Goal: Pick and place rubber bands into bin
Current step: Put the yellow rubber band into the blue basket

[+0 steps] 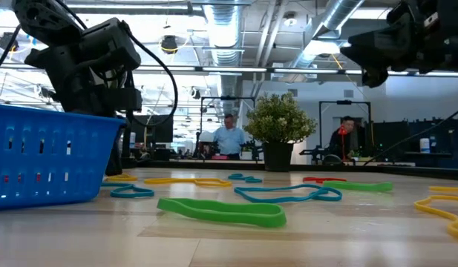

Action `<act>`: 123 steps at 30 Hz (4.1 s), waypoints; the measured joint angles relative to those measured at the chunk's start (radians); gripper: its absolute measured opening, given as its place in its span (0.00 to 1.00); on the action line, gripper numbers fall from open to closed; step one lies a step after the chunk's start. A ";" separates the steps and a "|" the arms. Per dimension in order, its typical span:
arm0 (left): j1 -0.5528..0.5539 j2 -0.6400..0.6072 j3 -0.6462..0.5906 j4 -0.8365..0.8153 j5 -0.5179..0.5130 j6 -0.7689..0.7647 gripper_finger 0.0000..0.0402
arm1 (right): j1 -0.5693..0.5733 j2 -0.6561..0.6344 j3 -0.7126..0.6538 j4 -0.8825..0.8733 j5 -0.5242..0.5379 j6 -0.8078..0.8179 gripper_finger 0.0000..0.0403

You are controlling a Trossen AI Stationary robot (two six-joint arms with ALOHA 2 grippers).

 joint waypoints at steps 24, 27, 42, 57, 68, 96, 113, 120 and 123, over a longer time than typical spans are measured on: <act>-0.056 -0.116 0.184 -0.262 -0.145 0.044 0.00 | 0.032 0.170 0.007 0.192 0.005 0.000 0.31; -0.080 -0.185 0.225 -0.291 -0.156 0.044 0.00 | 0.040 0.188 0.007 0.196 0.006 0.000 0.31; -0.365 -0.420 0.451 -0.528 -0.188 -0.119 0.00 | 0.092 0.380 0.008 0.409 0.035 0.000 0.31; -0.624 -0.234 0.516 -0.519 -0.171 -0.299 0.00 | 0.092 0.504 0.008 0.438 0.080 0.000 0.31; -0.691 -0.116 0.555 -0.414 -0.206 -0.248 0.00 | 0.092 0.540 0.008 0.483 0.080 0.000 0.31; -0.706 -0.041 0.720 -0.551 -0.209 -0.233 0.00 | 0.092 0.540 0.040 0.481 0.079 -0.026 0.31; -0.626 0.110 0.720 -0.627 -0.138 -0.389 0.17 | 0.092 0.540 0.040 0.481 0.079 -0.011 0.31; -0.603 0.098 0.720 -0.658 -0.152 -0.300 0.30 | 0.092 0.540 0.040 0.484 0.079 -0.010 0.31; -0.594 0.062 0.721 -0.752 -0.191 -0.301 0.30 | 0.094 0.539 0.055 0.476 0.079 -0.010 0.31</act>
